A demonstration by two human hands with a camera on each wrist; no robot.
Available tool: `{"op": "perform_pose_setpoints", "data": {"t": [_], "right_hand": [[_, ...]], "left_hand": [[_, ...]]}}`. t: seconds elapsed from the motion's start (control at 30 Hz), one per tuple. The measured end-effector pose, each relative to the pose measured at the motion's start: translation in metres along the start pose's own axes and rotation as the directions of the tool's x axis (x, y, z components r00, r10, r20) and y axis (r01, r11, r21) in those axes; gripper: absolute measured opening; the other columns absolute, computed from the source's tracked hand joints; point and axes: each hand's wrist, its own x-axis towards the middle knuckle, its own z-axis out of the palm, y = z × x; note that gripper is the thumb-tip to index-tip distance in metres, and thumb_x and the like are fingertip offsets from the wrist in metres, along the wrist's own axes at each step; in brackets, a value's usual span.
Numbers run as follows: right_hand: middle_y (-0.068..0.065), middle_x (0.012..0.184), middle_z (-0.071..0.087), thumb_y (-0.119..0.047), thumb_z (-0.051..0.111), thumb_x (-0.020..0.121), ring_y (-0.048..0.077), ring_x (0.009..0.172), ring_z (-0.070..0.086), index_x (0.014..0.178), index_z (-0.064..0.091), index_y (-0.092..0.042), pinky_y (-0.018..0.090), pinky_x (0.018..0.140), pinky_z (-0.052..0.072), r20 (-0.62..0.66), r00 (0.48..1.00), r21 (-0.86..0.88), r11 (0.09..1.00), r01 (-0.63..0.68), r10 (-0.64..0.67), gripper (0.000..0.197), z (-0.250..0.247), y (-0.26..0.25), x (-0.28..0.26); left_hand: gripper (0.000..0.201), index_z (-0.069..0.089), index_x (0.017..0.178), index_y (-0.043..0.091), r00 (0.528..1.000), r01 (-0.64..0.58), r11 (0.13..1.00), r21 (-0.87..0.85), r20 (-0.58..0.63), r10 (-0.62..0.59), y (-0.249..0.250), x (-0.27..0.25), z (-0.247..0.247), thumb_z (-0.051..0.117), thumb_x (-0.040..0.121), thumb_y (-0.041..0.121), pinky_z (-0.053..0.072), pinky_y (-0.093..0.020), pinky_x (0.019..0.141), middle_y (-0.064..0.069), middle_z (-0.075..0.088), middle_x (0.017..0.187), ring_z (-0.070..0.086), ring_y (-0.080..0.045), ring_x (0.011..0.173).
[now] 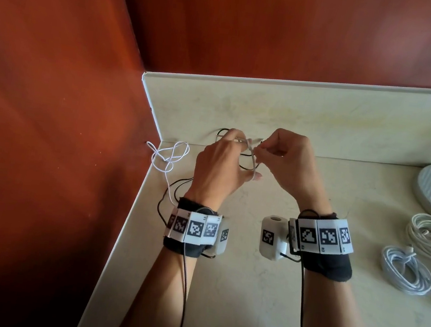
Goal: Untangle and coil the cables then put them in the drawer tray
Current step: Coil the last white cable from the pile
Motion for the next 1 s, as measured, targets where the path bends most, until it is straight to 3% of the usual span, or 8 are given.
{"op": "perform_pose_setpoints", "data": {"t": [0.13,0.27,0.4,0.53,0.6,0.77,0.87,1.0], "right_hand": [[-0.001,0.067,0.073,-0.01,0.078,0.085,0.012,0.058,0.065,0.075,0.067,-0.012,0.023,0.056,0.046,-0.009,1.0,0.006,1.0,-0.016,0.016,0.015,0.001,-0.001,-0.001],[0.004,0.065,0.07,-0.005,0.076,0.085,0.003,0.048,0.057,0.076,0.067,-0.009,0.017,0.051,0.041,-0.012,0.999,0.051,0.998,-0.03,0.031,0.014,-0.001,-0.005,-0.002],[0.003,0.065,0.07,0.0,0.074,0.085,0.001,0.047,0.055,0.077,0.068,-0.007,0.016,0.05,0.042,-0.003,1.0,0.064,0.998,-0.014,0.014,0.012,-0.002,-0.008,-0.003],[0.003,0.073,0.074,-0.004,0.074,0.087,0.016,0.065,0.068,0.085,0.072,-0.008,0.027,0.059,0.051,-0.031,0.998,0.043,0.998,0.051,-0.05,0.004,0.003,-0.008,-0.003],[-0.002,0.079,0.076,-0.01,0.072,0.092,0.013,0.075,0.072,0.093,0.076,-0.013,0.023,0.066,0.053,-0.014,0.994,0.013,0.994,0.107,-0.107,0.005,0.005,-0.008,-0.004],[-0.007,0.095,0.075,-0.011,0.066,0.097,0.011,0.087,0.07,0.107,0.08,-0.021,0.023,0.069,0.053,0.031,0.981,-0.009,0.982,0.19,-0.19,0.02,0.005,-0.012,-0.004],[-0.001,0.098,0.075,-0.007,0.066,0.097,0.017,0.08,0.071,0.107,0.08,-0.016,0.034,0.069,0.061,0.006,0.986,0.076,0.984,0.163,-0.164,0.019,0.005,-0.012,-0.002],[-0.002,0.106,0.075,-0.01,0.07,0.097,0.016,0.087,0.074,0.11,0.08,-0.014,0.031,0.07,0.062,0.015,0.99,0.136,0.981,0.135,-0.138,0.017,0.008,-0.01,-0.003]], "left_hand": [[0.062,0.074,0.117,0.032,0.999,-0.028,0.993,0.116,0.037,0.024,0.0,-0.002,-0.004,0.087,0.065,0.062,0.037,-0.03,0.064,0.013,0.059,0.103,0.064,-0.014,0.091],[0.055,0.078,0.109,0.024,0.996,-0.09,0.994,0.065,0.013,0.089,-0.005,-0.001,-0.003,0.09,0.065,0.056,0.052,-0.034,0.073,0.018,0.061,0.116,0.059,-0.009,0.105],[0.051,0.08,0.105,0.024,0.997,-0.06,0.996,-0.072,0.04,0.063,-0.01,0.001,-0.002,0.09,0.066,0.056,0.052,-0.031,0.077,0.019,0.066,0.111,0.065,-0.007,0.097],[0.056,0.08,0.095,0.028,0.999,0.016,0.998,-0.06,0.038,-0.013,-0.008,0.002,0.0,0.084,0.061,0.072,0.05,-0.031,0.07,0.018,0.068,0.102,0.065,-0.007,0.09],[0.063,0.077,0.093,0.026,0.997,0.064,0.998,-0.017,0.046,-0.063,-0.008,0.003,0.001,0.079,0.058,0.079,0.049,-0.031,0.07,0.016,0.07,0.102,0.067,-0.01,0.091],[0.074,0.073,0.118,0.036,0.997,0.042,0.999,0.013,0.063,-0.042,-0.008,0.001,-0.001,0.064,0.062,0.084,0.053,-0.037,0.073,0.009,0.059,0.098,0.062,-0.014,0.092],[0.074,0.072,0.109,0.038,0.998,0.036,0.999,-0.029,0.045,-0.034,-0.007,0.0,0.004,0.057,0.057,0.088,0.056,-0.039,0.071,0.011,0.058,0.098,0.061,-0.014,0.086],[0.066,0.071,0.115,0.031,0.995,0.078,0.996,-0.046,0.065,-0.075,-0.004,0.001,0.001,0.078,0.065,0.074,0.055,-0.038,0.075,0.01,0.055,0.106,0.062,-0.015,0.093]]}}
